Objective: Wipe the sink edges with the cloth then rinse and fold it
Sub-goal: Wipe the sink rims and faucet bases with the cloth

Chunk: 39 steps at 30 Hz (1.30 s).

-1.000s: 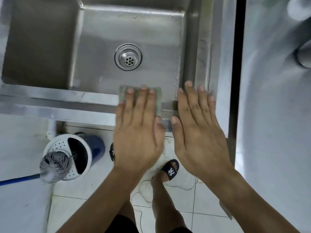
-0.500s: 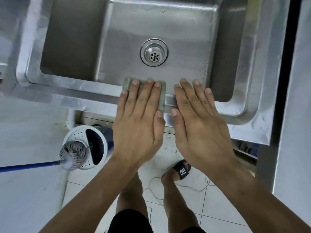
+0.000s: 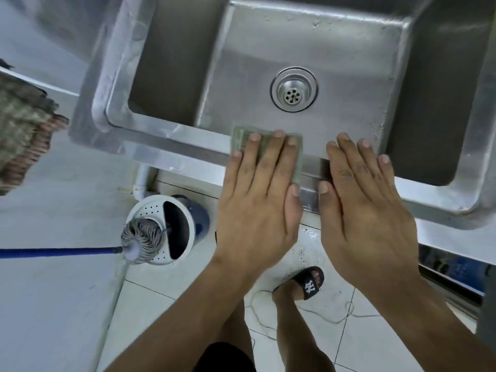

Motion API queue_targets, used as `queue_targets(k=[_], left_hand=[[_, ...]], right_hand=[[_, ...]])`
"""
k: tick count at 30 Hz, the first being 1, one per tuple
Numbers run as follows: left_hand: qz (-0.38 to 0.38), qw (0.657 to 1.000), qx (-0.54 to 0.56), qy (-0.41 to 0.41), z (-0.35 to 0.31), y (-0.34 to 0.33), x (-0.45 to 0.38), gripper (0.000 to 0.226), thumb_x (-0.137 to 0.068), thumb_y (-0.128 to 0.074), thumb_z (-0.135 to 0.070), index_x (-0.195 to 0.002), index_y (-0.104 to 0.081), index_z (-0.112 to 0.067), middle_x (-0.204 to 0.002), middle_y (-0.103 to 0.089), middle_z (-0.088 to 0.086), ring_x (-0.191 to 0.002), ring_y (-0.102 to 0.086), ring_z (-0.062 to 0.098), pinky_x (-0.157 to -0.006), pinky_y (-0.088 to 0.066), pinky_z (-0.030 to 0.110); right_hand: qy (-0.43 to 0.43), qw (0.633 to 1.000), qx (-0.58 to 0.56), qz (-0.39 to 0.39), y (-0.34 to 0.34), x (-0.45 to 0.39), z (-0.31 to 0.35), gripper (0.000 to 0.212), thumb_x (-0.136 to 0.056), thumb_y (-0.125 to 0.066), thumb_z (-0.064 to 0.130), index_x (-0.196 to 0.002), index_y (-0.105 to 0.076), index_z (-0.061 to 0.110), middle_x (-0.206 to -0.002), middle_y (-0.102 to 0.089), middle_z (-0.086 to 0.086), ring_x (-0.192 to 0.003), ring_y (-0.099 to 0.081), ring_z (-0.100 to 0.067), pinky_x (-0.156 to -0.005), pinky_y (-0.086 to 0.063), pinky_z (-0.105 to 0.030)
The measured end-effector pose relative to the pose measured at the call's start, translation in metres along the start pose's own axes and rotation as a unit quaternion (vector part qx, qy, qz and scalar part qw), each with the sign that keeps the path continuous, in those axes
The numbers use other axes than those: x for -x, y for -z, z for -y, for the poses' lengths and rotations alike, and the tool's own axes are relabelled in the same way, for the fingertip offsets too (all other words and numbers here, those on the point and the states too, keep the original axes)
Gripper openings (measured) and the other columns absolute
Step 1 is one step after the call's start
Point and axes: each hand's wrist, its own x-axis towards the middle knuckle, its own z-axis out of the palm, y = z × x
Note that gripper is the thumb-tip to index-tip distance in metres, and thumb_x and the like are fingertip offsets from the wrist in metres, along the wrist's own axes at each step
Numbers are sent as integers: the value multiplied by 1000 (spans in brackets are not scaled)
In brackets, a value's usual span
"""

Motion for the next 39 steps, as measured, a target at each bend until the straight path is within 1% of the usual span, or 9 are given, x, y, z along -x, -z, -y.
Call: queue_targets(k=[3,6,9,12,15,18,24,31,39], left_hand=[[-28,999,8,26,32,2,3,56,-105,-28,-31,-154,-45,-11,-162,-42,8,-154,-29,29,-126,-23,50],[-60,987,-24,148,53,4,-1,58,-106,-25,-32,-157,-40,-11,-164,-36,8,-156,-24,29,-128,-17,47],[-67,967,-13,247,30,4,-5,61,-108,-19,-35,-162,-26,-7,-170,-22,10,-159,-11,28,-129,-9,46],[-73,962,22,262,17,1,-3,62,-108,-20,-36,-162,-23,-7,-171,-16,10,-160,-5,26,-130,-6,45],[-81,956,15,283,44,8,-6,62,-107,-19,-37,-162,-24,-9,-171,-18,8,-160,-5,24,-130,-4,43],[-93,942,16,323,64,12,-11,62,-108,-18,-37,-163,-23,-10,-171,-17,8,-160,-2,24,-130,-4,45],[-97,946,13,308,64,11,-5,60,-109,-24,-34,-162,-26,-7,-171,-19,10,-160,-4,26,-130,-4,44],[-121,943,17,309,66,9,-8,58,-108,-26,-34,-160,-32,-8,-169,-26,8,-159,-9,28,-129,-9,47],[-112,947,7,301,61,8,-9,57,-109,-25,-32,-160,-32,-7,-169,-25,8,-159,-9,28,-128,-9,47]], right_hand=[[51,998,35,9,-3,-1,-3,56,-110,-27,34,-157,-37,5,-164,-34,-13,-155,-26,-31,-125,-25,-56],[107,990,76,58,-2,-6,-8,58,-112,-20,38,-161,-28,10,-169,-23,-9,-158,-18,-28,-128,-18,-51],[174,977,76,94,-3,-21,0,57,-111,-25,34,-162,-23,10,-170,-18,-8,-159,-13,-22,-130,-13,-44],[222,967,58,110,-5,-37,10,57,-110,-27,33,-160,-28,7,-169,-23,-8,-158,-18,-22,-129,-17,-44],[276,950,64,131,-9,-49,10,59,-109,-24,34,-161,-26,7,-170,-21,-9,-159,-17,-22,-127,-20,-48],[306,939,63,145,-10,-57,7,60,-108,-26,34,-161,-25,8,-171,-19,-8,-159,-15,-21,-128,-16,-45],[342,923,77,160,-18,-83,29,60,-109,-22,38,-163,-22,11,-172,-13,-3,-160,-9,-18,-130,-7,-38],[363,921,83,114,-24,-82,30,61,-109,-20,37,-162,-26,6,-171,-19,-9,-159,-14,-22,-130,-16,-45],[385,913,93,99,-24,-79,30,59,-111,-17,34,-160,-28,4,-169,-23,-13,-158,-19,-24,-129,-17,-43]])
